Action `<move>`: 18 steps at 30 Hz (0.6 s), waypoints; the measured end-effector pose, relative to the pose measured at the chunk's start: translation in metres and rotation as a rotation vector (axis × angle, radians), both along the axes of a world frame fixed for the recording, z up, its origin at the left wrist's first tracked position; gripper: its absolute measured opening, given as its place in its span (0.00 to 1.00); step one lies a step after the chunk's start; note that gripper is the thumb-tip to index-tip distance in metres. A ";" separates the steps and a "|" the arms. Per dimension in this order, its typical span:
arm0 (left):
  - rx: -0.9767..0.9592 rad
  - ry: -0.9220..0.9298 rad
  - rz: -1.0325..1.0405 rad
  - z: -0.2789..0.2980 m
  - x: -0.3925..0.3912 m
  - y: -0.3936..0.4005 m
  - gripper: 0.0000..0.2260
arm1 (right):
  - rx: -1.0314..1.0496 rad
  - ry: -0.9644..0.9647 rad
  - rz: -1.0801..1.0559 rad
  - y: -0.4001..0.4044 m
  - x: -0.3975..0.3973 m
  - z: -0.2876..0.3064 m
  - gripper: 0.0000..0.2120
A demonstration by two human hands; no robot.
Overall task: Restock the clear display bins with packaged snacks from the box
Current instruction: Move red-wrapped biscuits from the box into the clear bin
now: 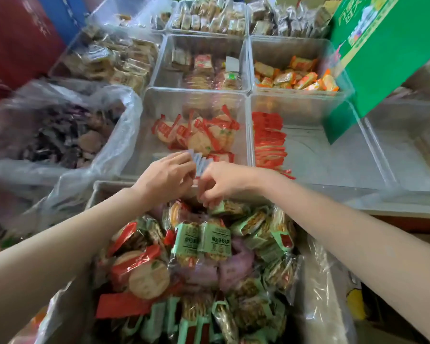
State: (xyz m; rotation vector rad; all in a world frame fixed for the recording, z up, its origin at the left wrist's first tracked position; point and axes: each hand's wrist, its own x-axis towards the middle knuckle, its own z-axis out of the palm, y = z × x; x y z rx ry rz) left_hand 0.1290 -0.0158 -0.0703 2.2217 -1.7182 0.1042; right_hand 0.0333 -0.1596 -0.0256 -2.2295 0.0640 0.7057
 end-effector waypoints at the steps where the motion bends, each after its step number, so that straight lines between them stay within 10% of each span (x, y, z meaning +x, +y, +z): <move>1: 0.021 0.019 0.007 -0.002 -0.004 0.017 0.09 | -0.002 0.015 0.052 0.015 -0.003 -0.006 0.08; 9: 0.360 0.200 0.222 -0.005 -0.008 0.111 0.21 | -0.085 -0.279 0.203 0.113 -0.010 -0.026 0.09; 15: 0.927 0.093 0.075 0.003 -0.013 0.116 0.37 | -0.761 -0.262 0.654 0.162 -0.034 -0.055 0.46; 18: 1.008 -0.028 0.075 0.000 -0.022 0.111 0.37 | -0.796 -0.323 0.511 0.169 -0.048 -0.064 0.41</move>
